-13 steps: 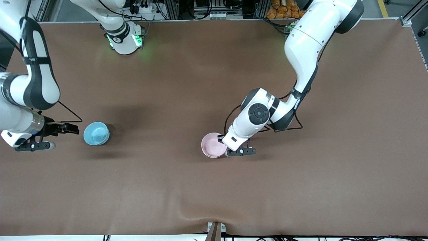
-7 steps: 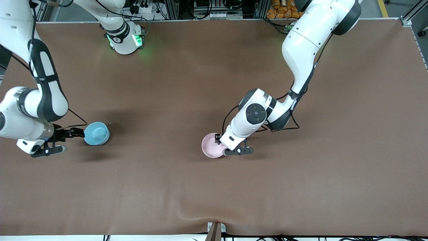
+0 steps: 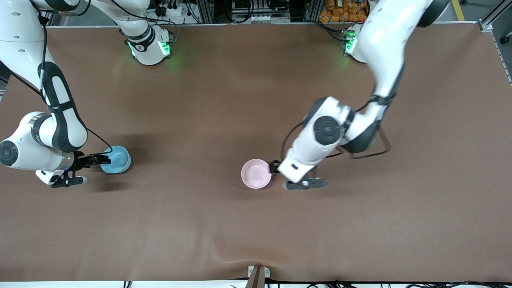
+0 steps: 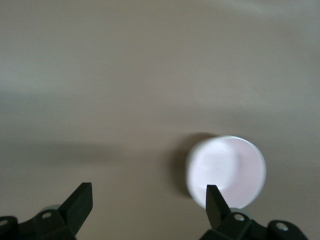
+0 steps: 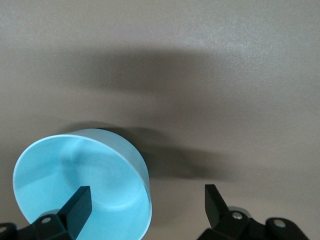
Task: Stack pink and blue bowls on white bowl
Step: 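Grasp the blue bowl rim with the right gripper while left withdraws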
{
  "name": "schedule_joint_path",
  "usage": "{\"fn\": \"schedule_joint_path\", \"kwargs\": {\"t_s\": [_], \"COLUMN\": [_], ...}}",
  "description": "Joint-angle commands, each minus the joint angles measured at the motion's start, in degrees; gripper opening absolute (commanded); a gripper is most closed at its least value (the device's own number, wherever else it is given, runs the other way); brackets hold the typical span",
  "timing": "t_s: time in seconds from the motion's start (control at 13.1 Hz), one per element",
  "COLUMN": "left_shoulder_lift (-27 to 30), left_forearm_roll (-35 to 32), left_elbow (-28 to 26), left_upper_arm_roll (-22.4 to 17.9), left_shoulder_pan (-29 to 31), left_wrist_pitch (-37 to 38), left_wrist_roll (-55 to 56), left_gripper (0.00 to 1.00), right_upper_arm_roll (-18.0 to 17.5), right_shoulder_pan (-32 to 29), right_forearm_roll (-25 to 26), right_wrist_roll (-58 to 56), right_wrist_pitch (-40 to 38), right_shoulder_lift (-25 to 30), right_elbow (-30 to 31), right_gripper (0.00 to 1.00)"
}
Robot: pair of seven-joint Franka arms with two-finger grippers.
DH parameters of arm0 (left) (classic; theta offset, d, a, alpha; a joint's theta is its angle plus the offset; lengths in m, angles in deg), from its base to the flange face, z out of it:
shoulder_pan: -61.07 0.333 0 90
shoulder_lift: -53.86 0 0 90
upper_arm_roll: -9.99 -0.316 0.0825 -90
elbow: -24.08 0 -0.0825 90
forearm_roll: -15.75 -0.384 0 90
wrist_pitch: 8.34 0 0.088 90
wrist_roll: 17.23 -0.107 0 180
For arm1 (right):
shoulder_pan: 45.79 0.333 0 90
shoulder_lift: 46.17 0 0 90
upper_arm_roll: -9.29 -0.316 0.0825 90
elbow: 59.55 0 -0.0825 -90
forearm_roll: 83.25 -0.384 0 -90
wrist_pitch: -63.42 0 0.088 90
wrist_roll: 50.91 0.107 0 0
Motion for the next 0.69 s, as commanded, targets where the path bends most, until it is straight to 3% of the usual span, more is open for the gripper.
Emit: {"fn": "schedule_joint_path", "kwargs": {"t_s": [0.0, 0.08, 0.15, 0.46, 0.61], "left_shoulder_lift": [8.9, 11.7, 14.5, 27.7, 34.6], "left_forearm_roll": [-2.0, -2.1, -2.0, 2.8, 5.9], "left_elbow": [-1.8, -1.7, -1.7, -3.0, -10.7], "left_upper_arm_roll": [0.2, 0.2, 0.3, 0.9, 0.8], "left_shoulder_pan": [5.2, 7.9, 10.3, 18.1, 20.9], "left_wrist_pitch": [10.2, 13.6, 16.6, 28.3, 27.2], "left_wrist_roll": [-0.3, -1.4, -2.8, -12.3, -15.9], "left_gripper": [1.0, 1.0, 1.0, 1.0, 1.0], "right_upper_arm_roll": [-0.5, -0.5, -0.5, -0.6, -0.7], "right_shoulder_pan": [-0.7, -0.7, -0.8, -0.8, -0.5], "right_forearm_roll": [-0.9, -0.9, -0.9, -1.0, -1.0], "right_wrist_roll": [-1.9, -1.9, -1.9, -1.9, -1.8], "right_wrist_pitch": [-0.1, -0.2, -0.3, -0.3, -0.3], "right_shoulder_lift": [-0.7, -0.7, -0.7, -0.7, -0.3], "right_elbow": [-0.4, -0.4, -0.4, -0.6, -0.8], "right_gripper": [0.51, 0.22, 0.0, 0.0, 0.0]}}
